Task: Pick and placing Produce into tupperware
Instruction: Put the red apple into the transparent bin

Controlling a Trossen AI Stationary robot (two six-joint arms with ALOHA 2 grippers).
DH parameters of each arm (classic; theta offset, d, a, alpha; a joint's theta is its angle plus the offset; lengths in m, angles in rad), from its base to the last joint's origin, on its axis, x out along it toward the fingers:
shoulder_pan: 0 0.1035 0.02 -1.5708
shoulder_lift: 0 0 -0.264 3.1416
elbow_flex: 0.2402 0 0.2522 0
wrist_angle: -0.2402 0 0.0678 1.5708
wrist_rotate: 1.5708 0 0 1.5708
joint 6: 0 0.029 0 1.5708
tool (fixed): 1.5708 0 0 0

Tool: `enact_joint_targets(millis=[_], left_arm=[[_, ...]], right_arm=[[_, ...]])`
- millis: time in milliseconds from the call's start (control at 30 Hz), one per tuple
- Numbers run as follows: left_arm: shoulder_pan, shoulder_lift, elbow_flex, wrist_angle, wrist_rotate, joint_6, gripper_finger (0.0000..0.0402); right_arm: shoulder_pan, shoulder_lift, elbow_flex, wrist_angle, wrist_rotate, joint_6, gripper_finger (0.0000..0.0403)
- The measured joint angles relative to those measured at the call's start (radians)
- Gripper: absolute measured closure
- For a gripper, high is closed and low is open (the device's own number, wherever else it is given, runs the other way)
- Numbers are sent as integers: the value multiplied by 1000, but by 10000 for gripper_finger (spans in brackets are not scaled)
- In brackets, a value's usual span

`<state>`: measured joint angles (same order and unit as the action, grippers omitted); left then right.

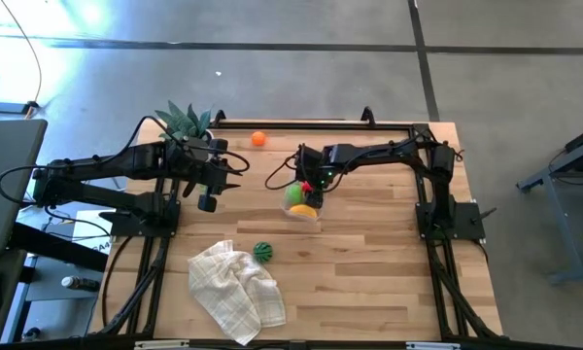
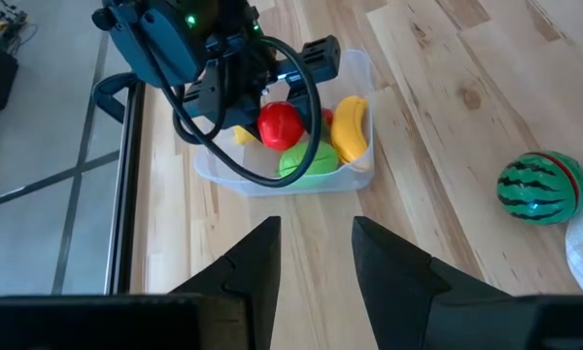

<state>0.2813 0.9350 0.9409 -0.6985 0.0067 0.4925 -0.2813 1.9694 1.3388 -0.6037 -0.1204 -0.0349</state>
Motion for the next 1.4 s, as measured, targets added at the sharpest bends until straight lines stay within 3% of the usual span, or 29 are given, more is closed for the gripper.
enact_joint_targets(millis=[1400], left_arm=[[0,0,0,0,0,0,284]], right_arm=[[1,0,2,-29,-2,32,118]])
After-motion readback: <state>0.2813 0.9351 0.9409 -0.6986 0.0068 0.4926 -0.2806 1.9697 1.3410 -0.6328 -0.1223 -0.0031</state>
